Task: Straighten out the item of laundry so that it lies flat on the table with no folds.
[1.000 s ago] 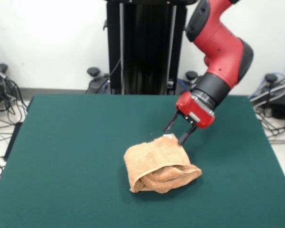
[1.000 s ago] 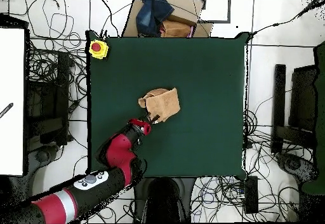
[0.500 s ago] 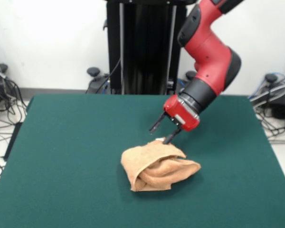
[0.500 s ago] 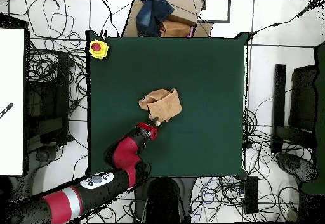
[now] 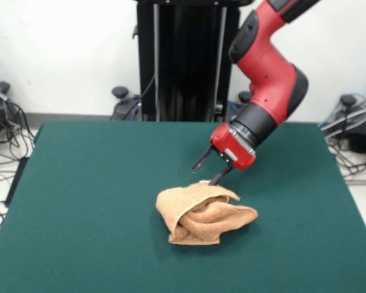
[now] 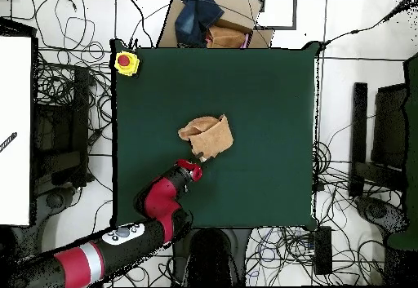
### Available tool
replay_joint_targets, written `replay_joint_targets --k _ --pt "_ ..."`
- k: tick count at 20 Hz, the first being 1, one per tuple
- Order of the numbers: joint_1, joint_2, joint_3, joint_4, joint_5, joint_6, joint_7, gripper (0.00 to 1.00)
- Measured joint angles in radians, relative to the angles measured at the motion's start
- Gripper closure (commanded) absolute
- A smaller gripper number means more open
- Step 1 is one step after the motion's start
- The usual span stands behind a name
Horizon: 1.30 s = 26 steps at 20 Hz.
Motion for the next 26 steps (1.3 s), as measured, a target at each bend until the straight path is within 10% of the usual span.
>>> replay_joint_targets --k 26 --pt "0.059 -0.028 0.022 0.000 0.106 0.000 0.000 0.00"
